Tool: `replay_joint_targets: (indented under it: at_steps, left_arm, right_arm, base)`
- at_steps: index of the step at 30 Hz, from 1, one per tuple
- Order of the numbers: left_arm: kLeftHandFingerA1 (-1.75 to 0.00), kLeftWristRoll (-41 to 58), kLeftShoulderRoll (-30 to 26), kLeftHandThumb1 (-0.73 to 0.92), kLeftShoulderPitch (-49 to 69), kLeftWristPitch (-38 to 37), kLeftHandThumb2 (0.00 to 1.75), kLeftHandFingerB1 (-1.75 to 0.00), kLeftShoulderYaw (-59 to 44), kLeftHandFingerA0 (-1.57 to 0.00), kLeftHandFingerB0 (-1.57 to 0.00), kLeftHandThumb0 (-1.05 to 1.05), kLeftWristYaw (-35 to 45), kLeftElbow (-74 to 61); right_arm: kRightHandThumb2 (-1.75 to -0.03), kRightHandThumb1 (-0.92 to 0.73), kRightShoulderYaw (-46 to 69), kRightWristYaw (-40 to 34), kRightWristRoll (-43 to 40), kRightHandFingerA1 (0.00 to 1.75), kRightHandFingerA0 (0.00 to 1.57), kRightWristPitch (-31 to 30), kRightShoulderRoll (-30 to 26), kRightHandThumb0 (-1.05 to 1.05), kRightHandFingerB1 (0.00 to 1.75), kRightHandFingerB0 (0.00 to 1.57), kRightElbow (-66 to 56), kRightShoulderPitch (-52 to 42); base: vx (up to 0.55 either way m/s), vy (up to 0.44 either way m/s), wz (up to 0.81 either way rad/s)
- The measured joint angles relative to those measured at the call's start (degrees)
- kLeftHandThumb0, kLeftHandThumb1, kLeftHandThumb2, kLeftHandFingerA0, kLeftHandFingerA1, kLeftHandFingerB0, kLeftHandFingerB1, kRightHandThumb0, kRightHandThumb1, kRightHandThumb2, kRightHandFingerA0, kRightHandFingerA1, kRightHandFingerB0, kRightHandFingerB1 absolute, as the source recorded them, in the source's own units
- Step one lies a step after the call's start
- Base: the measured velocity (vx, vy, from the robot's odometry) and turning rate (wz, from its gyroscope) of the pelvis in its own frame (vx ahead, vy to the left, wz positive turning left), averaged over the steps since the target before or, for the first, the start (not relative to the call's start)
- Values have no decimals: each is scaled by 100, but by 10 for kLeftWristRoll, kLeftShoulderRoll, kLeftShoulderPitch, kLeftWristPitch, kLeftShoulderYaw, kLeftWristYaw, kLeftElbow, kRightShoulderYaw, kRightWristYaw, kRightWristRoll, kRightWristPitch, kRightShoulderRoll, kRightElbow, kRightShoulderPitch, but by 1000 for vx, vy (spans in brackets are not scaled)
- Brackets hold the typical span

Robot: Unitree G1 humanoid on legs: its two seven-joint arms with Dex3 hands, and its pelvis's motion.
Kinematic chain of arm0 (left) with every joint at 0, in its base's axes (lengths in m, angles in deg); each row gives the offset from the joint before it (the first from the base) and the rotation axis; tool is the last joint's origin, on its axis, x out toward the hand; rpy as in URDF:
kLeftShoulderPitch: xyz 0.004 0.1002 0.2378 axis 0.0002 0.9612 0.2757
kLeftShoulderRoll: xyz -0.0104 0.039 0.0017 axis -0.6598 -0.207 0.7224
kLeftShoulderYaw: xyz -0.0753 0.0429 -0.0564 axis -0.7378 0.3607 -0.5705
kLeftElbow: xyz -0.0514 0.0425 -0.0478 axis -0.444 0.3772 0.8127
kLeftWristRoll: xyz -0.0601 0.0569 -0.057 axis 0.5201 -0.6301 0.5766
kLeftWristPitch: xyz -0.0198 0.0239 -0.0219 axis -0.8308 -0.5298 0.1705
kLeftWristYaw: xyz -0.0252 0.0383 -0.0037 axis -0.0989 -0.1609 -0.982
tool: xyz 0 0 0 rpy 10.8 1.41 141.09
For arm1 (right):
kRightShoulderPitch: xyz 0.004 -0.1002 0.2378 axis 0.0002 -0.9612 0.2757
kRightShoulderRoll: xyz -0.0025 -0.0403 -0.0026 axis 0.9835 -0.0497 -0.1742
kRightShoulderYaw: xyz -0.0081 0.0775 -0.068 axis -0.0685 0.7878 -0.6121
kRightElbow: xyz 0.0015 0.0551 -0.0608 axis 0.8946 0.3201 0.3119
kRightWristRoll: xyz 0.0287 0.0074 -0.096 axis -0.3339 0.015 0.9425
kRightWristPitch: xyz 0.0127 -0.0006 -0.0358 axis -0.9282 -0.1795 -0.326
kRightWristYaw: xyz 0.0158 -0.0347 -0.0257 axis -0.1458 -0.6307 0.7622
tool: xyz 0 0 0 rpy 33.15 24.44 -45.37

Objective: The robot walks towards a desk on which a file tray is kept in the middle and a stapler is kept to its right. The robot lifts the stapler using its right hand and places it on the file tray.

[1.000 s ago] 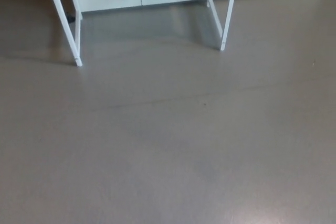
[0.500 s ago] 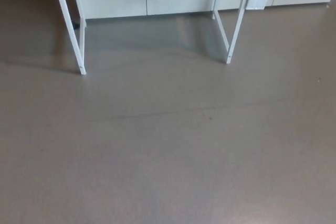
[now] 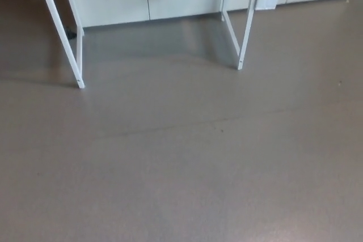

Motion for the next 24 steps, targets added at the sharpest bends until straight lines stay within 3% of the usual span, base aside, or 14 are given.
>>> replay_joint_targets:
  at_steps: [14, 24]
  left_arm:
    - [-90, 0, -2, 28, -5, 0, 124, -83, 1, -17, -9, -92, 0, 2]
    - [-90, 0, -10, 28, -10, 0, 124, -83, 0, -17, -9, -92, -1, 4]
  right_arm:
    - [-80, -34, 1, -1, 0, 50, 6, 0, -2, -47, 43, 0, 0, 5]
    - [-80, -34, 1, 0, 0, 50, 6, 0, 5, -47, 43, 0, -1, 4]
  base:
    - [74, 59, 2]
    - [164, 247, -3]
